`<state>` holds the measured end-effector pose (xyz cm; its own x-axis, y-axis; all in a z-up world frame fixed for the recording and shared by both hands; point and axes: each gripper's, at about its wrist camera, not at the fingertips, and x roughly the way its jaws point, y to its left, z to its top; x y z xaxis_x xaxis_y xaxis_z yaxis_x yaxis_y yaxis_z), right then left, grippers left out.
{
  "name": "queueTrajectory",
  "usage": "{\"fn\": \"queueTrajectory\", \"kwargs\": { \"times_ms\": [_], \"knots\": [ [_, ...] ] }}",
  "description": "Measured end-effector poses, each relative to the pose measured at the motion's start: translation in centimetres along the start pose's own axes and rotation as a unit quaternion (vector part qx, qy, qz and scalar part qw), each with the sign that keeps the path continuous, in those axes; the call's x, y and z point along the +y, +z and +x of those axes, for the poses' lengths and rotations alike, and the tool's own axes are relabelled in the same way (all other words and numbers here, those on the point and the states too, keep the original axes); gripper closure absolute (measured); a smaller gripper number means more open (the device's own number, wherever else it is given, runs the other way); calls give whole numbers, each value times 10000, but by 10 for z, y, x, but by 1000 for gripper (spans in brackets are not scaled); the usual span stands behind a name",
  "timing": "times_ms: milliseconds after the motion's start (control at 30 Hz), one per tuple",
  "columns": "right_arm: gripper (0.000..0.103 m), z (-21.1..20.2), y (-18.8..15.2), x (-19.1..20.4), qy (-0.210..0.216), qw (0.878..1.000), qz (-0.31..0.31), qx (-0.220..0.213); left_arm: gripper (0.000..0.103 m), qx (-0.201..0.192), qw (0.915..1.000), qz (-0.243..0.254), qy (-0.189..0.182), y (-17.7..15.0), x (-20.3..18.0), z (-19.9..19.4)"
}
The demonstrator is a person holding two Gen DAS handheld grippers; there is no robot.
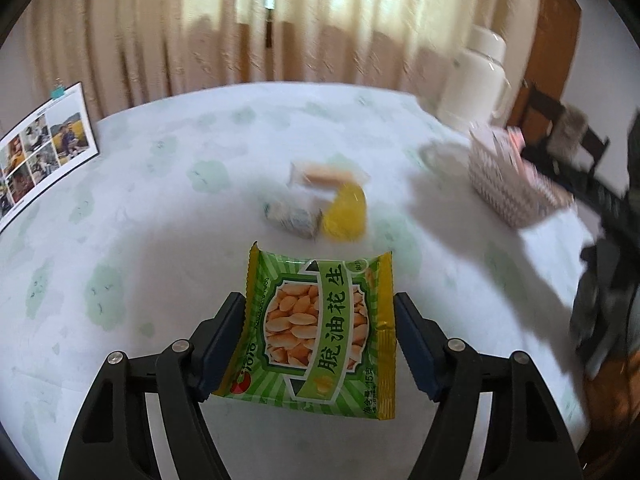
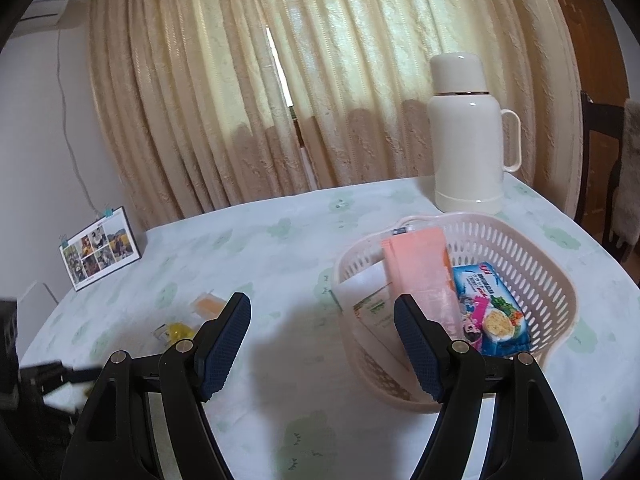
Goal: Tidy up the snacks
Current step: 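Move the right tool to the yellow jelly cup and close on it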
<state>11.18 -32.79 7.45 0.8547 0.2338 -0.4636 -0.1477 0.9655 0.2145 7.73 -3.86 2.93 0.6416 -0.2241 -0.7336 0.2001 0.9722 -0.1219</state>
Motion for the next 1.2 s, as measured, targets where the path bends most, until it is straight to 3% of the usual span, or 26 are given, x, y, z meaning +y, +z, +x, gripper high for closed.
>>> {"fn": "queueTrajectory", "kwargs": {
  "times_ms": [267, 533, 767, 967, 1100, 1200],
  "knots": [
    [28, 2, -10, 29, 15, 9978, -667, -28, 33, -311, 9976, -613, 5, 15, 19, -1],
    [28, 27, -26, 62, 523, 9897, -1141, 694, 33, -423, 9922, -1164, 161, 10, 47, -6],
    [28, 57, -35, 108, 1115, 9726, -1545, 1331, 33, -574, 9886, -1387, 139, 6, 59, -18],
    [47, 94, -39, 135, 1254, 9607, -1714, 1789, 33, -577, 9864, -1538, -27, 6, 65, -22],
    [55, 116, -41, 139, 1071, 9593, -1695, 1990, 33, -551, 9849, -1635, -115, 6, 69, -22],
    [55, 123, -38, 138, 1070, 9605, -1586, 2019, 33, -542, 9848, -1639, -167, 5, 69, -23]
  ]
}}
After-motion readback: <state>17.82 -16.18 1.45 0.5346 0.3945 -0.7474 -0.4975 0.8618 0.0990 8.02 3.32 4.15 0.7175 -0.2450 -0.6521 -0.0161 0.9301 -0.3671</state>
